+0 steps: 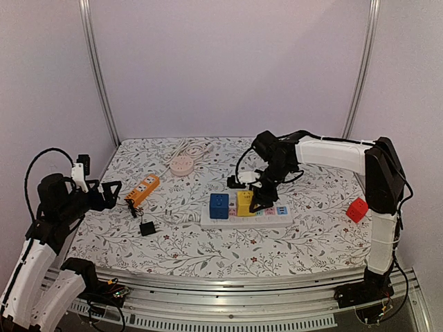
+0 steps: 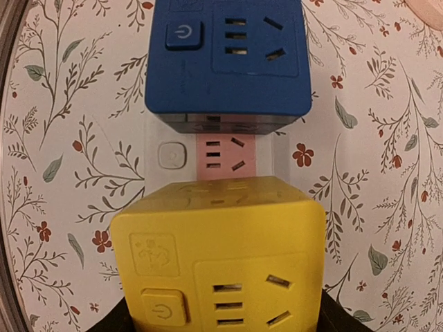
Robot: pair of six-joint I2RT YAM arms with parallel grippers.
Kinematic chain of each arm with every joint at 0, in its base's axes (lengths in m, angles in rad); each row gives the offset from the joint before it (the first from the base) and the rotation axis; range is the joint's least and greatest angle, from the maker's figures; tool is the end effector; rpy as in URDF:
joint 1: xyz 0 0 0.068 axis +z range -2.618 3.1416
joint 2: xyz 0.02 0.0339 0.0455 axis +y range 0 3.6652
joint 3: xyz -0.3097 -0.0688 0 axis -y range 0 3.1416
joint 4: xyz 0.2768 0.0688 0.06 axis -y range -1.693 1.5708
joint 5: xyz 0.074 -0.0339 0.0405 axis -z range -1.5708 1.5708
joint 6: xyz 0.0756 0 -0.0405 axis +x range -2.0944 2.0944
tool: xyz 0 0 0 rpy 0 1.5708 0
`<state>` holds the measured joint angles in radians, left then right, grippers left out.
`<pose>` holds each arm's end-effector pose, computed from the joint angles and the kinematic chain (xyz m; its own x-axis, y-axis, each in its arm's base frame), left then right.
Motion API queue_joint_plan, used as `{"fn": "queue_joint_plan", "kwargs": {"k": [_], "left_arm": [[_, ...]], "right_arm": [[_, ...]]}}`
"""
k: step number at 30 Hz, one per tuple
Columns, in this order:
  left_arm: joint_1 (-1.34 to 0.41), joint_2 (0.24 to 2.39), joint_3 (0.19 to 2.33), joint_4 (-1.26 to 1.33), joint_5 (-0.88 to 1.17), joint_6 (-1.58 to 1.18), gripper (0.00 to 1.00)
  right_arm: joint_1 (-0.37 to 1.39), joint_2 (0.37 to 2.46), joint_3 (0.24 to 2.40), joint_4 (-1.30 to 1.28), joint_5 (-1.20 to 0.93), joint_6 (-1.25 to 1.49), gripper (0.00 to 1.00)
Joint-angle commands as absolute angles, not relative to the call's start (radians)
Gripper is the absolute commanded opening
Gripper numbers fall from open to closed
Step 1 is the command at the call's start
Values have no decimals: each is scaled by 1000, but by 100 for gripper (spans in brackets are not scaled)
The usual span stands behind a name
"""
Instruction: Insert the plug
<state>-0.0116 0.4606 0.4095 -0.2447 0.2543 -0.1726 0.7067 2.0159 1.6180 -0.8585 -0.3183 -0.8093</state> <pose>0.1626 -0.0209 0.2540 -0.3304 -0.1624 -0.9298 0.1980 0.9512 -0.2365 0.3473 0.3276 0.2024 0.0006 -0.9034 -0.4288 -0.9998 0.0081 -0.0185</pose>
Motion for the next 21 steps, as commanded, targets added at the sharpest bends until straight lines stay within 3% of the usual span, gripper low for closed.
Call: {"fn": "queue_joint_plan", "kwargs": {"k": [1, 14, 21], "left_arm": [[0, 465, 394, -230, 264, -170, 99], [0, 469, 395, -230, 262, -165, 99], [0, 474, 396, -231, 267, -165, 100]], "right_arm": [[702, 2045, 1630, -914, -280, -833, 0], [747, 2159, 1662, -934, -143, -794, 0], [749, 2178, 1641, -927, -178, -769, 0]]}}
